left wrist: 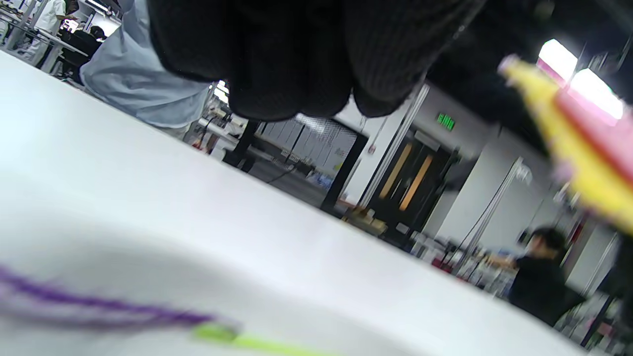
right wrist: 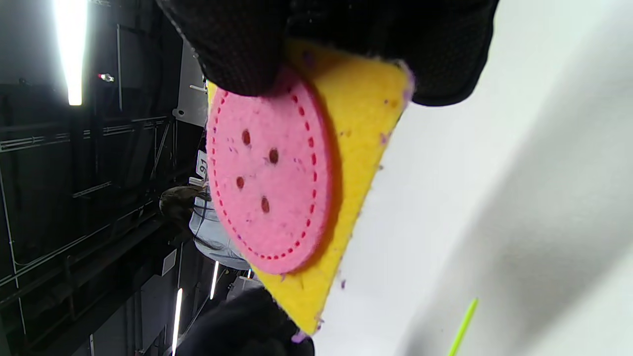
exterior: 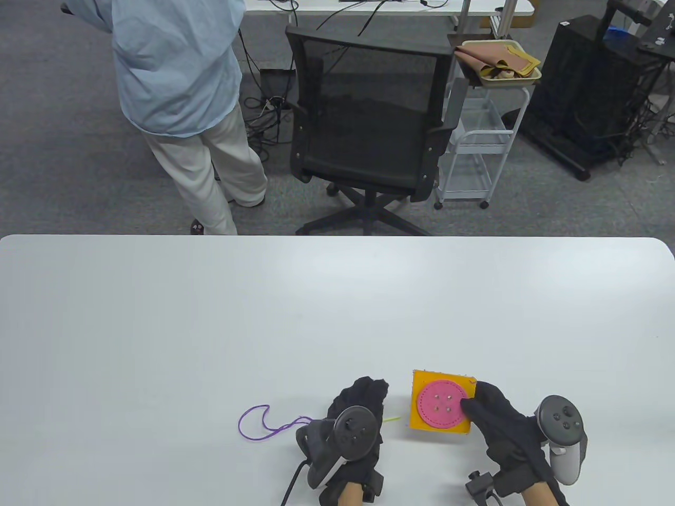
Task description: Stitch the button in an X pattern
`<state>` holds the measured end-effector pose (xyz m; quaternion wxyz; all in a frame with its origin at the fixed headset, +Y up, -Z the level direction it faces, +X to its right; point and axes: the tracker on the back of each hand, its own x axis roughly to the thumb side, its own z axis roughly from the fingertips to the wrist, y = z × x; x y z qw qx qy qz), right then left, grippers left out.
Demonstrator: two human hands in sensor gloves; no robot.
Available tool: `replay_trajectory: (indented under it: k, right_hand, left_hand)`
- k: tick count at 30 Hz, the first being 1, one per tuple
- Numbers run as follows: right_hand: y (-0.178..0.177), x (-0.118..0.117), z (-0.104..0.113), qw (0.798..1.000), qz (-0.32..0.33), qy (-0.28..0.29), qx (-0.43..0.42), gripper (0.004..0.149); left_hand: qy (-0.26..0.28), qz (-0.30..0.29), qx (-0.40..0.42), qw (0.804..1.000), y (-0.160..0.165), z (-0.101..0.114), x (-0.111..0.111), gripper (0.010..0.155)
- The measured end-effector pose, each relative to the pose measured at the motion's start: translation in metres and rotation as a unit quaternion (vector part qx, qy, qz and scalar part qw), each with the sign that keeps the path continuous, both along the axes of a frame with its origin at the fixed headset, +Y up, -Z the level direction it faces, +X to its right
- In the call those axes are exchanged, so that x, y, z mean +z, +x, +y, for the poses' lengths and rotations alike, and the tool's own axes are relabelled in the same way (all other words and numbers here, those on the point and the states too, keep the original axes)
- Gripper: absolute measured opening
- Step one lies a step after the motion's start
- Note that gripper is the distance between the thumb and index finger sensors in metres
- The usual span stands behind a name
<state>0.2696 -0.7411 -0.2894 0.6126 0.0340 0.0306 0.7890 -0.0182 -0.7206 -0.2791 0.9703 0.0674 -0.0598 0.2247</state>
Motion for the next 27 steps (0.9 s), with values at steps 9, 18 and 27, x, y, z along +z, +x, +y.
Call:
replay_trajectory:
  k: [9,18,27]
  right_hand:
    - [0.0,0.0,0.0,1.0,-0.001,-0.006,-0.001,0.04]
    - [0.0,0.0,0.001,1.0,-0.001,-0.007,0.0,0.04]
    - [-0.001,0.0,0.0,1.0,-0.002,-0.011,0.0,0.04]
  left_hand:
    - [-0.157,-0.001,-0.127,0.979,0.01,-0.04,-0.021,0.047]
    - [-0.192,0.007,-0.175,0.966,0.016,-0.047,-0.022,0.053]
    - [-0.213,0.021,-0.17,0.962,0.017,-0.047,-0.022,0.046]
